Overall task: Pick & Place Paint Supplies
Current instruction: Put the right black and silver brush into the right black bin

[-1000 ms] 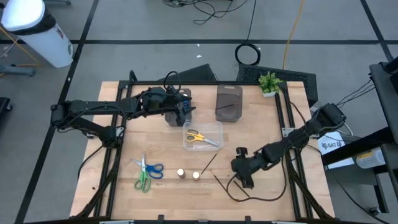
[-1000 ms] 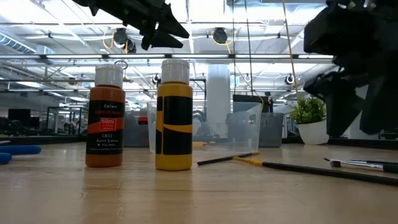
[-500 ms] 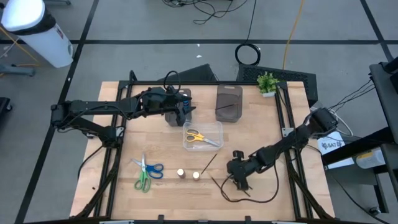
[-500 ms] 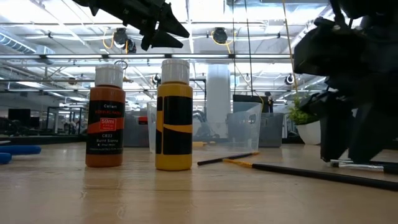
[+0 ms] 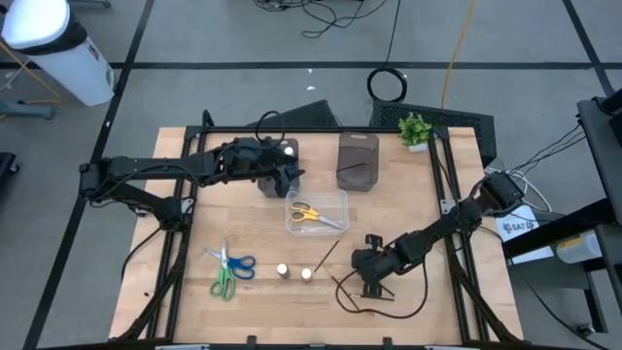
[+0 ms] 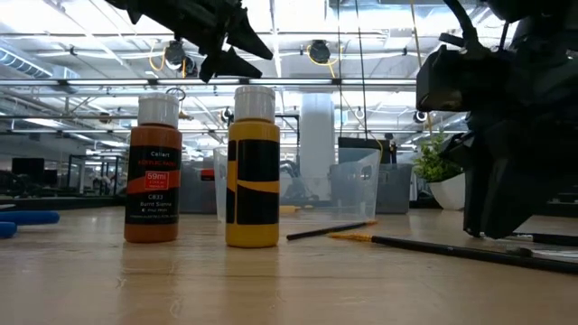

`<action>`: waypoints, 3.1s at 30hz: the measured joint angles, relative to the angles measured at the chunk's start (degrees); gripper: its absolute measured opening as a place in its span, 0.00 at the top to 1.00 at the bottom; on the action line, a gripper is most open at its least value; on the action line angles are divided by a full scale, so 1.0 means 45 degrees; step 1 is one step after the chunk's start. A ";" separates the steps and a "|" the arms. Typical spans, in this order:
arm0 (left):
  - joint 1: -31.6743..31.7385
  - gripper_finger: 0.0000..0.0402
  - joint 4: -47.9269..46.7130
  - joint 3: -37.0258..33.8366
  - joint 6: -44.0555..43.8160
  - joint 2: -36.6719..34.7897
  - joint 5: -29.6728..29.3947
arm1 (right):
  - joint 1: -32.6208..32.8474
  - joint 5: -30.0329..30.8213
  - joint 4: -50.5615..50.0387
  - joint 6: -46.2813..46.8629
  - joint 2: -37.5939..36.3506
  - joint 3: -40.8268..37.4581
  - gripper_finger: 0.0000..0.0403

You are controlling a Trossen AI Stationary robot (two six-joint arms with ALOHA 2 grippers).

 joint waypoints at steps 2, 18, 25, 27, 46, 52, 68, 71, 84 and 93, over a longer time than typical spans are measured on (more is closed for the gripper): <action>0.0000 0.39 -0.0080 0.0000 -0.0076 -0.0002 -0.0001 | 0.0011 0.0006 0.0001 -0.0118 0.0000 0.0000 0.81; 0.0000 0.39 -0.0058 0.0000 -0.0008 0.0000 -0.0034 | 0.0016 0.0564 0.0407 -0.0438 -0.0462 -0.0024 1.00; 0.0000 0.39 -0.0016 0.0000 -0.0012 -0.0004 -0.0039 | -0.0043 0.2691 0.0412 -0.0928 -0.2873 -0.0059 1.00; 0.0000 0.39 0.0088 0.0000 -0.0012 -0.0003 -0.0040 | -0.0188 0.3305 0.0646 -0.1140 -0.3700 -0.0034 1.00; 0.0000 0.39 0.0627 0.0000 -0.0012 -0.0004 -0.0044 | -0.6131 0.5331 0.5384 -0.8175 -0.7581 -0.0029 1.00; 0.0000 0.39 0.0627 0.0000 -0.0012 -0.0004 -0.0044 | -0.7766 0.5231 0.4710 -0.8685 -0.7538 -0.0029 1.00; 0.0000 0.39 0.0637 0.0000 -0.0012 -0.0004 -0.0034 | -1.0789 0.3891 0.5016 -0.7601 -0.6965 -0.2191 1.00; 0.0000 0.39 0.0656 0.0000 -0.0012 -0.0004 -0.0034 | -1.1098 0.3896 0.5141 -0.7624 -0.6951 -0.2373 1.00; 0.0002 0.39 0.0753 0.0000 -0.0015 -0.0004 -0.0039 | -1.1272 0.3566 0.7792 -0.8472 -0.6955 -0.2419 1.00; 0.0000 0.39 0.0753 0.0000 -0.0012 -0.0004 -0.0039 | -1.1514 0.3583 0.8302 -0.8778 -0.6955 -0.2419 1.00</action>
